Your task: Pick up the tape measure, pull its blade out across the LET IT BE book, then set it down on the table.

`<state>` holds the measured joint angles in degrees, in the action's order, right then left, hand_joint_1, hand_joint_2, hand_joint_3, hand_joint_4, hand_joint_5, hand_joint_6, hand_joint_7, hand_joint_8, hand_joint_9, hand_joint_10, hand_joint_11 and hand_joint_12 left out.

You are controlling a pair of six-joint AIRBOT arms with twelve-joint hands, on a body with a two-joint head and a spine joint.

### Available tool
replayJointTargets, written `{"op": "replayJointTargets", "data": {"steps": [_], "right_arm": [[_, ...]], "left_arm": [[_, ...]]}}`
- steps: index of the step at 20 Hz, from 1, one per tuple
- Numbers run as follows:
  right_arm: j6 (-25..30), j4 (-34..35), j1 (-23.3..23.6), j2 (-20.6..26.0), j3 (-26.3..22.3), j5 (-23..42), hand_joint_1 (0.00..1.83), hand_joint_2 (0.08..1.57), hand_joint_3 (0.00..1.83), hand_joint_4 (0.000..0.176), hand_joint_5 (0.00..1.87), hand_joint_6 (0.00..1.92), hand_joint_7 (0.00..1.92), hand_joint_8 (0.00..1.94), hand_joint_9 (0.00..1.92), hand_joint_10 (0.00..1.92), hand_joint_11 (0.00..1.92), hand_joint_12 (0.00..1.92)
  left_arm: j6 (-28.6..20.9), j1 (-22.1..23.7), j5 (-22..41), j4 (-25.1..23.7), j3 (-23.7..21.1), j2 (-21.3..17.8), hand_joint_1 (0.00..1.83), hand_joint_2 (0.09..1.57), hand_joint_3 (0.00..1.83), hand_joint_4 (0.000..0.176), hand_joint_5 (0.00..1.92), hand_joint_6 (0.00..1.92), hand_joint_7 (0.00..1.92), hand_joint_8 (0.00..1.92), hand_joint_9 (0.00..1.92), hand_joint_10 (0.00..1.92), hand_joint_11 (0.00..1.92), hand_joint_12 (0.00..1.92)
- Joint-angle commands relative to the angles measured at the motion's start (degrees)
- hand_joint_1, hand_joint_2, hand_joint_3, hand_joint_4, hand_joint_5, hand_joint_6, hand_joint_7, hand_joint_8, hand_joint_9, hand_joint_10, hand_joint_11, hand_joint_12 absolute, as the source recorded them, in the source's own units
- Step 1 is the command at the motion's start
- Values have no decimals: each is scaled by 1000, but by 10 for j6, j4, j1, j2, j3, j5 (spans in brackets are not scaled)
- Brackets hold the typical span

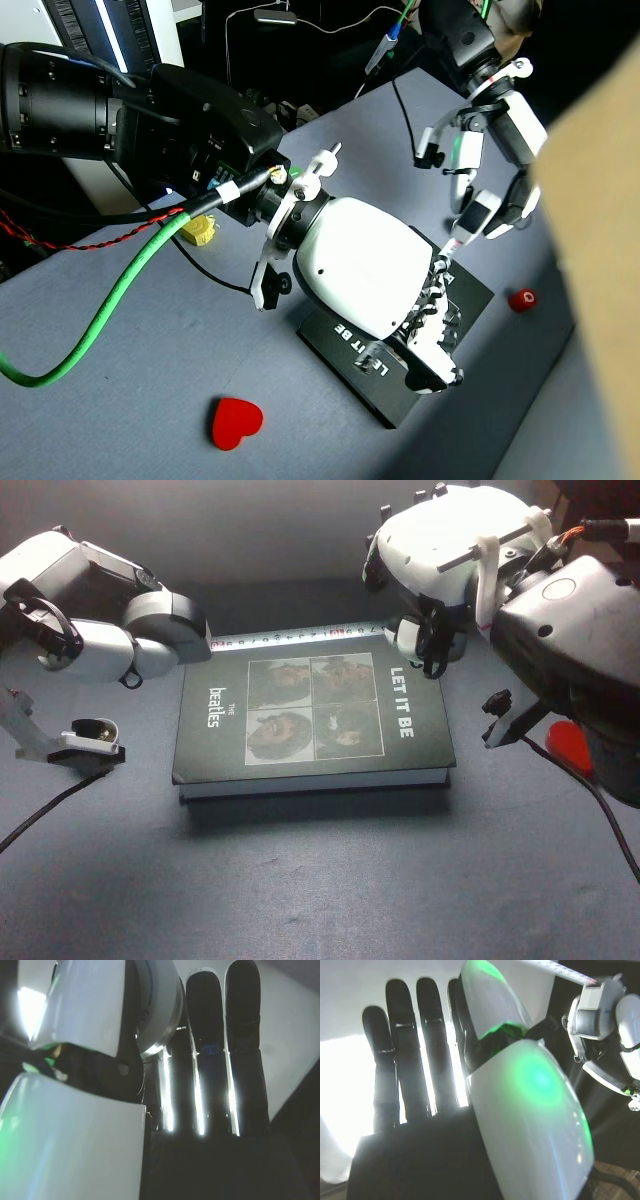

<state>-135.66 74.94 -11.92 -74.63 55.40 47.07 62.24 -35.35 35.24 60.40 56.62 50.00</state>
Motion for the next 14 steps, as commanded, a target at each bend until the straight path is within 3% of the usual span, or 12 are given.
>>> {"op": "replayJointTargets", "data": {"steps": [1, 13, 14], "right_arm": [[0, -44, 2, 1, 2, 26, 1079, 1198, 4, 0, 783, 41, 820, 25, 774, 154, 285, 1291], [10, -44, -7, -15, 23, 29, 1067, 1213, 5, 0, 780, 29, 832, 22, 772, 174, 277, 1293], [10, -44, -7, -17, 25, 28, 1073, 1216, 48, 0, 743, 1073, 843, 18, 772, 197, 294, 1287]], "left_arm": [[-11, 5, 48, -24, 4, -4, 1385, 1076, 0, 0, 1106, 627, 1029, 864, 955, 1185, 827, 924], [-19, 2, 48, -29, 7, -5, 1381, 1085, 0, 0, 1092, 665, 992, 906, 943, 1207, 840, 937], [-19, 2, 48, -29, 7, -5, 1382, 1086, 0, 0, 1087, 669, 985, 913, 954, 1201, 839, 939]]}}
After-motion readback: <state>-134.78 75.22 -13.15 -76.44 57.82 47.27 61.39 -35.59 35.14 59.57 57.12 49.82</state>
